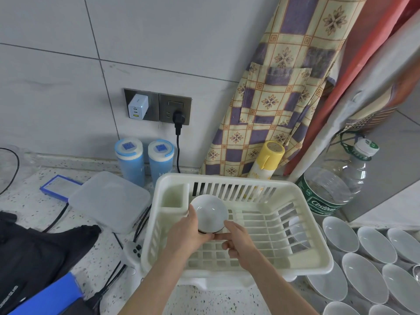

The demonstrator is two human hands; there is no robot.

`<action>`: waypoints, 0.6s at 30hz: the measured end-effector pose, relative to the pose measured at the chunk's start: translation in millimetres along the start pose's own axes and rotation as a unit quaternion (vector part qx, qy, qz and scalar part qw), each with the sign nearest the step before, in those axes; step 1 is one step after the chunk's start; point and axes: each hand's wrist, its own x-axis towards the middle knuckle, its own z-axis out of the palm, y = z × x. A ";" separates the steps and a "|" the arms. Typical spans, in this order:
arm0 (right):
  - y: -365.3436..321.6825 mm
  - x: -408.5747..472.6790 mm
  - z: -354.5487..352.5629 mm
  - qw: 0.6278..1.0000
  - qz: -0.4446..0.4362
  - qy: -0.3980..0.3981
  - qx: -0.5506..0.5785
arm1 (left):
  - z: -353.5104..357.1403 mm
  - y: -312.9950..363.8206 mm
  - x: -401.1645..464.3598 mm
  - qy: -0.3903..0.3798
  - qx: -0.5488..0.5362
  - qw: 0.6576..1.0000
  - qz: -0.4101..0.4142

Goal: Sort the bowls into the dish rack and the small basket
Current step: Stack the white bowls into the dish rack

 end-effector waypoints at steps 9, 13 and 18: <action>7.1 1.9 0.5 0.997 -0.045 -0.030 -0.048 | 0.8 1.9 1.9 -0.018 -0.019 1.000 -0.006; 10.0 2.0 0.3 0.994 -0.064 -0.052 -0.072 | 2.2 1.7 2.5 -0.002 -0.009 1.000 -0.010; 11.6 3.1 0.2 0.992 -0.069 -0.068 -0.077 | 4.3 1.0 3.7 0.005 0.000 1.000 -0.010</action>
